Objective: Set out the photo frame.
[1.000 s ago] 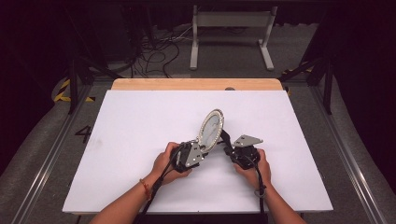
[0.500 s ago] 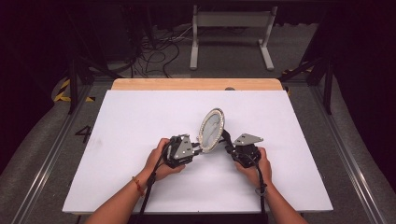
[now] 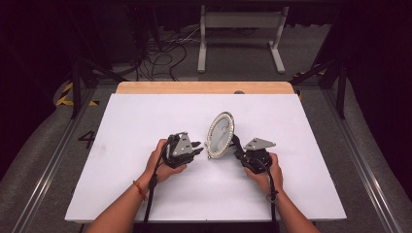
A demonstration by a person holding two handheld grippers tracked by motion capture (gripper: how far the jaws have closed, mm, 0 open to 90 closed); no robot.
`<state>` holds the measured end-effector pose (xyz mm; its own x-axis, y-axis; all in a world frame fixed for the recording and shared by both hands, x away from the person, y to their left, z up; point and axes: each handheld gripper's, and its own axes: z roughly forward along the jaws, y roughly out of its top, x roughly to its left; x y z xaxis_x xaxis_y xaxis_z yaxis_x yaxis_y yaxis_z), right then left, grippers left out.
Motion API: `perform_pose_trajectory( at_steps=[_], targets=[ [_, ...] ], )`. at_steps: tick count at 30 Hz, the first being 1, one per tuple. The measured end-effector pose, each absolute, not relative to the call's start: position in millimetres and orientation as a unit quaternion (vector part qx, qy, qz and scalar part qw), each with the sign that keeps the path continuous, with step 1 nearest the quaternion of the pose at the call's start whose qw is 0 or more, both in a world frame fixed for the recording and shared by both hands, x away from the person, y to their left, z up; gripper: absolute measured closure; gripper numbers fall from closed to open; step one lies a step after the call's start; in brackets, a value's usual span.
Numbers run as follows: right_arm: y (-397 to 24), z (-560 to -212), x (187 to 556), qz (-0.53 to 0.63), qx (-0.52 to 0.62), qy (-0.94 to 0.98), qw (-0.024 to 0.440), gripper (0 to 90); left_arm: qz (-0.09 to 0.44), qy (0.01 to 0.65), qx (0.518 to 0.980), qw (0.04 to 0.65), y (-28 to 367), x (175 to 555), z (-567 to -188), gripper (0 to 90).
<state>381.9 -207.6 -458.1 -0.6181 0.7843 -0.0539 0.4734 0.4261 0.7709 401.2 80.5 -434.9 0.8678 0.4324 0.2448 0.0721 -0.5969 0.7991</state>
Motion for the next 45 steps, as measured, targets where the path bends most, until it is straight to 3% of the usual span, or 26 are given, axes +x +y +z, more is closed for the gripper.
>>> perform_pose_trajectory(
  at_steps=[8, 17, 25, 33, 40, 45],
  targets=[
    [-188.4, -441.1, 353.5, 0.423, 0.328, 0.824, 0.189, 79.3, 0.214, 0.162, 0.858, 0.439, 89.3, 396.4, -428.7, 73.6],
    [-173.0, -435.4, 344.3, 0.441, 0.333, 0.814, 0.180, 65.2, 0.185, 0.182, 0.846, 0.466, 110.4, 383.2, -427.3, 66.5],
    [-163.6, -436.7, 350.3, 0.462, 0.354, 0.792, 0.184, 63.5, 0.188, 0.197, 0.864, 0.423, 131.9, 377.7, -441.6, 56.1],
    [-156.8, -437.9, 357.4, 0.473, 0.381, 0.768, 0.202, 61.2, 0.198, 0.205, 0.862, 0.418, 145.8, 372.7, -444.9, 48.0],
    [-149.1, -441.9, 366.2, 0.477, 0.400, 0.755, 0.205, 53.2, 0.214, 0.204, 0.862, 0.413, 144.6, 366.4, -446.1, 35.9],
    [-144.6, -443.6, 370.8, 0.481, 0.411, 0.748, 0.200, 57.7, 0.206, 0.217, 0.867, 0.400, 143.0, 365.2, -451.6, 27.6]
  ],
)
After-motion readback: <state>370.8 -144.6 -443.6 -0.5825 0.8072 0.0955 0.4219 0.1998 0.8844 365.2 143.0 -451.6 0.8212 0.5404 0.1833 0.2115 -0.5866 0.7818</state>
